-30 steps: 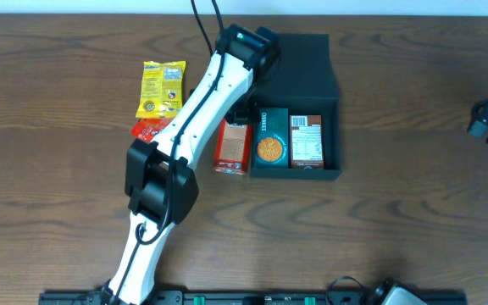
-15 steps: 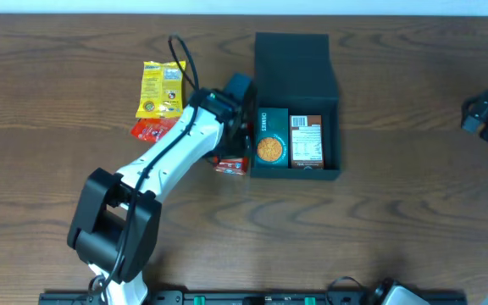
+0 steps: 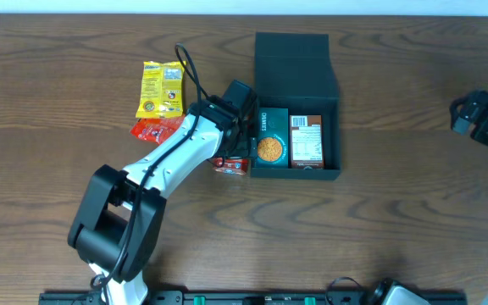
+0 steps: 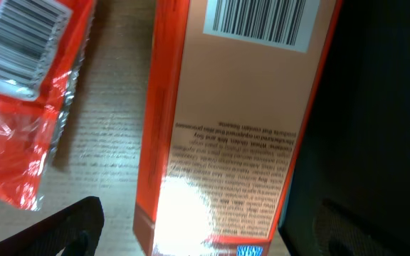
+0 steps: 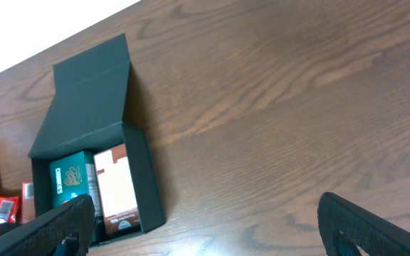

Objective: Pack container
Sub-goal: 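Grasp the red-brown snack box with the left gripper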

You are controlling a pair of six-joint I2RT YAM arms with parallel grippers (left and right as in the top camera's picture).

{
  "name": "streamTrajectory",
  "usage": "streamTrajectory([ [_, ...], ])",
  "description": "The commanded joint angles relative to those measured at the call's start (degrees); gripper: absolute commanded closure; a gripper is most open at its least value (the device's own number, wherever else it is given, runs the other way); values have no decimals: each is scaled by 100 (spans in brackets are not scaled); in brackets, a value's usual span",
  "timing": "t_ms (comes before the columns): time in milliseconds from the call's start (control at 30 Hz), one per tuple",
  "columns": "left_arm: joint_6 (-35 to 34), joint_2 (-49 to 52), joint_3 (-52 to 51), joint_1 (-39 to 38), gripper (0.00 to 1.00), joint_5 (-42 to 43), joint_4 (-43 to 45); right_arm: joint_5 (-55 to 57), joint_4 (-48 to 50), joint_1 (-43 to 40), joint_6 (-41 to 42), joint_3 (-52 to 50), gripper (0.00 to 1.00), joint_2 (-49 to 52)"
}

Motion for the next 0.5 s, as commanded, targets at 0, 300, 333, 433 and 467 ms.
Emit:
streamTrajectory([
  [0,144,319,-39,42,4,46,42,-87,-22,131,-168,33,1,46],
  [300,293,439,-39,66,3,103,299,-87,-24,160,-210,33,1,46],
  [333,293,442,-39,81,3,103,332,-87,-24,160,-210,33,1,46],
  [433,365,442,-39,146,4,120,435,-87,-22,160,-229,33,1,46],
  [467,433,442,-39,160,4,149,479,-87,-22,160,-229,33,1,46],
])
